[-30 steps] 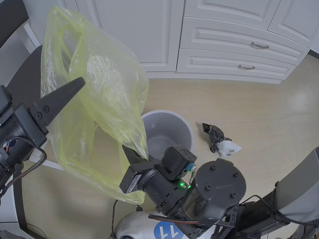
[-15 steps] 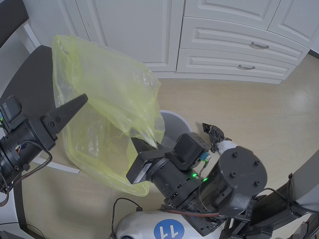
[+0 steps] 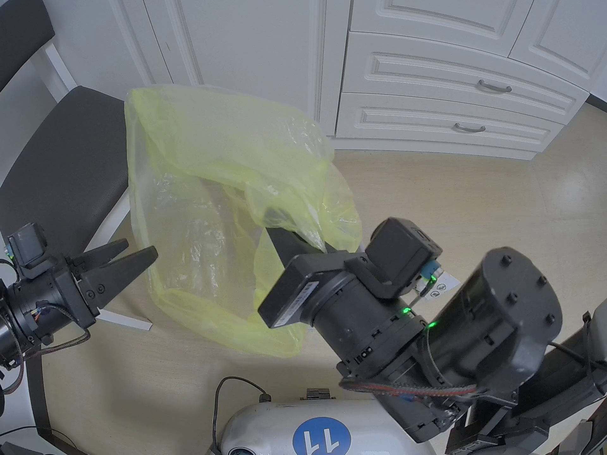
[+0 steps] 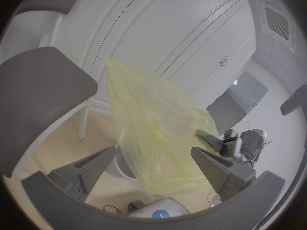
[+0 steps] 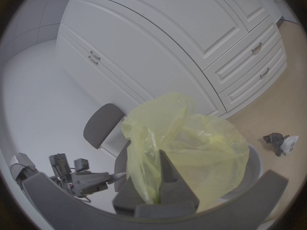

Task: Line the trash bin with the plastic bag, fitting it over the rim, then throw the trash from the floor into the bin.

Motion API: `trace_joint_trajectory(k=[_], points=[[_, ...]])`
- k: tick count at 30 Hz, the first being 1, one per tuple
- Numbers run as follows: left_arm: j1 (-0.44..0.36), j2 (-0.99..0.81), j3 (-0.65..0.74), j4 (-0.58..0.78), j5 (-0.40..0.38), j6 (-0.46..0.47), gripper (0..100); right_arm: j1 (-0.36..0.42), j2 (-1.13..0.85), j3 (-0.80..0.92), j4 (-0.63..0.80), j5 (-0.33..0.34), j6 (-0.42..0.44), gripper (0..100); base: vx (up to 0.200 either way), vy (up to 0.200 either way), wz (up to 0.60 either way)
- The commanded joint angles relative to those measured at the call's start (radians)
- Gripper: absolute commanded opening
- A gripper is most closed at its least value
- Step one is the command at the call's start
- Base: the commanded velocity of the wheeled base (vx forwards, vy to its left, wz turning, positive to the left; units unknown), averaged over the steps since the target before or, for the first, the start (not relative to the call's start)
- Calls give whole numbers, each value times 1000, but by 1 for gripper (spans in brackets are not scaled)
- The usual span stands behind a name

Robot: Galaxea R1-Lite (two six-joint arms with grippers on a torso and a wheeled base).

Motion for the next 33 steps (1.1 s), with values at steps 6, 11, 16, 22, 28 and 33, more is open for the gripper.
trace_joint_trajectory(k=[6,11,16,22,28,33], points=[[63,286,-12,-181,48,-34,100,89,-119,50,18,-24,-53,0,0,0,0],[71,289,2,-348,48,-196,100,121,-160,94,19,-37,-101,0,0,0,0],[73,307,19,-439,47,-267,100,129,-203,116,73,-39,-131,0,0,0,0],[68,339,19,-462,44,-276,100,145,-297,151,210,-36,-133,0,0,0,0],[19,352,72,-583,30,-362,100,176,-432,223,430,7,-137,0,0,0,0],[5,356,137,-663,-30,-356,100,176,-438,223,446,16,-137,0,0,0,0]])
